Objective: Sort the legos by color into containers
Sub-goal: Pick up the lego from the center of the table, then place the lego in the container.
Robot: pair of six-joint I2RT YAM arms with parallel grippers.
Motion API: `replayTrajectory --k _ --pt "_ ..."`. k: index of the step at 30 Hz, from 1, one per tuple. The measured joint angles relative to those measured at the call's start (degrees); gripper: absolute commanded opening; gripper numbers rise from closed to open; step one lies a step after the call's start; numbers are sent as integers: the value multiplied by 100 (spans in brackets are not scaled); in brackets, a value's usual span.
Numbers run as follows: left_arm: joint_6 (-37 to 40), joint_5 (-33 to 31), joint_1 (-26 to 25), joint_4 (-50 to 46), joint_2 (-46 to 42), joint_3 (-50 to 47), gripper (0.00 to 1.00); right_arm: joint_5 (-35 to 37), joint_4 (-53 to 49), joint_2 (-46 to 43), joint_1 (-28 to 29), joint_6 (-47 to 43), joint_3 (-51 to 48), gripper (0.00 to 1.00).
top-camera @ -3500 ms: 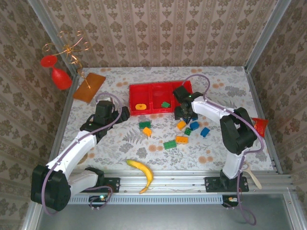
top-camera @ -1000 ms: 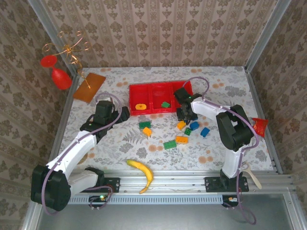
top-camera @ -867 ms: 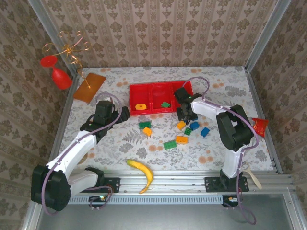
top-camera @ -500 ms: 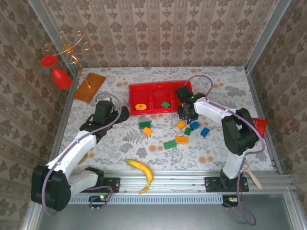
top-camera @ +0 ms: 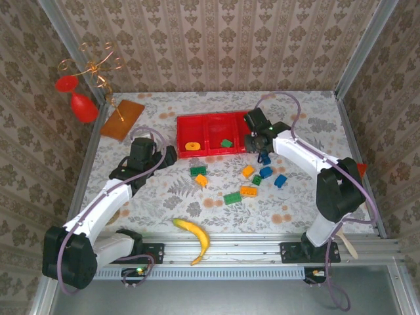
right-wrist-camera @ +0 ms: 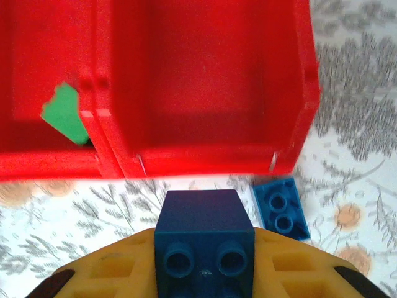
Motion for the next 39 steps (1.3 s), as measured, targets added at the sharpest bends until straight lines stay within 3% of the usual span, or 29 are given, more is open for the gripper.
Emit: replayTrajectory --k 17,21,30,39 --pt "0 0 0 0 0 0 100 393 11 1661 -177 -417 1657 23" --pt "0 0 2 0 0 0 100 411 17 1805 -236 -415 1725 26" --pt "0 2 33 0 0 0 100 411 15 1882 -262 -413 1729 45" --pt "0 0 37 -2 0 0 100 409 15 1882 -262 -413 1729 48"
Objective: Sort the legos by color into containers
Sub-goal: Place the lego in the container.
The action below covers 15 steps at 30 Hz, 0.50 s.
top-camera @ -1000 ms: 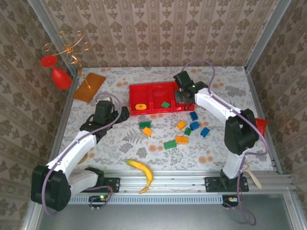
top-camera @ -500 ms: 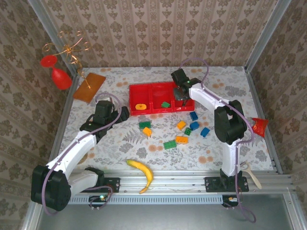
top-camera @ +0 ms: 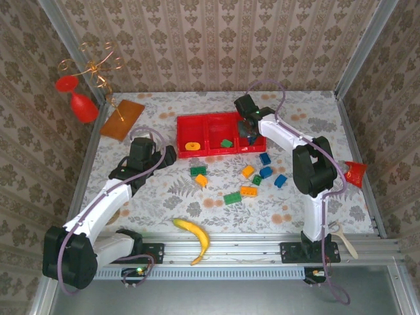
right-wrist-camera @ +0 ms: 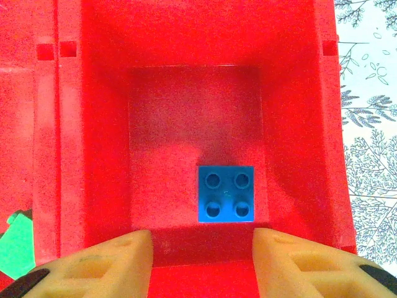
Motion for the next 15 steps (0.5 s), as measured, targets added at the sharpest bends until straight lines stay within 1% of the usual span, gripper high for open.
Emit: replayTrajectory --k 6,11,15 --pt "2 0 0 -28 0 0 100 -2 0 -157 2 2 -103 50" --pt "2 -7 -44 -151 0 2 100 -4 20 -667 28 20 -426 56" --pt "0 -46 -280 -240 7 13 100 -4 28 -1139 37 85 -787 62"
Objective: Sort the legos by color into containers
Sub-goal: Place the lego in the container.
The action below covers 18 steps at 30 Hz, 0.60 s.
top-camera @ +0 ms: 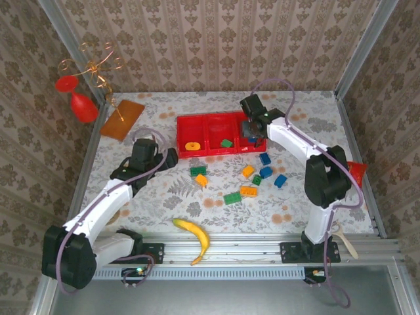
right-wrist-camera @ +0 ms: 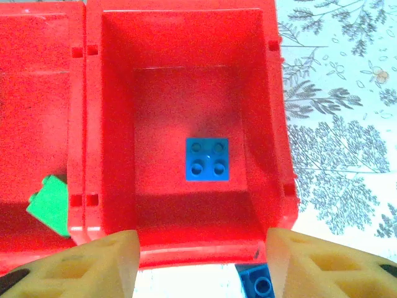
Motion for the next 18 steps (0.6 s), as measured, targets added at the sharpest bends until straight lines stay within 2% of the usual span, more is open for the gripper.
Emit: replayTrajectory --k 9,15,18 --pt "-251 -256 -1209 -238 459 129 100 0 81 -984 0 387 -1123 81" --pt "-577 -496 -1878 -236 833 184 100 -4 85 -1543 0 662 -1738 98" --pt "-748 -570 -2065 -236 1029 197 100 0 81 -1749 0 745 -1947 100"
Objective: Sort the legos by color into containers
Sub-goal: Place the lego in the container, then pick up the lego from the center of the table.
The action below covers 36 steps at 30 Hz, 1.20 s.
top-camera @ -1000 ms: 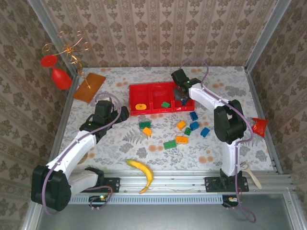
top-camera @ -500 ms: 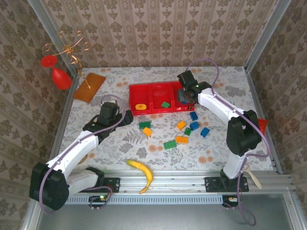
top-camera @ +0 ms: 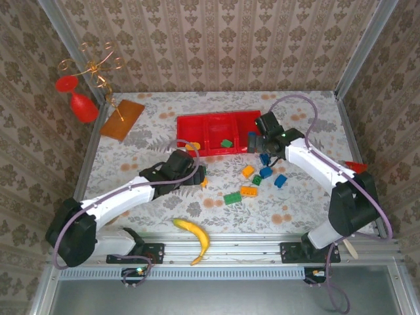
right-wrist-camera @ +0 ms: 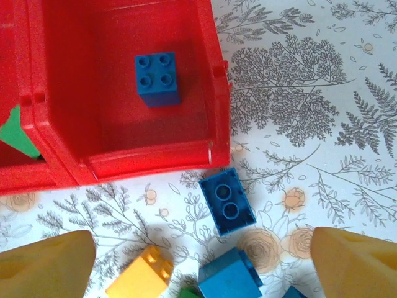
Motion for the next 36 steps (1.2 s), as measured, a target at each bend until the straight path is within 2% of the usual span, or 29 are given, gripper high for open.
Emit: replayTrajectory --k 13,36 --pt "-260 -197 -474 2 739 378 100 4 -4 -125 0 177 -216 100" --pt "-282 -378 -501 -2 1759 968 100 114 -4 -122 -11 282 -216 100"
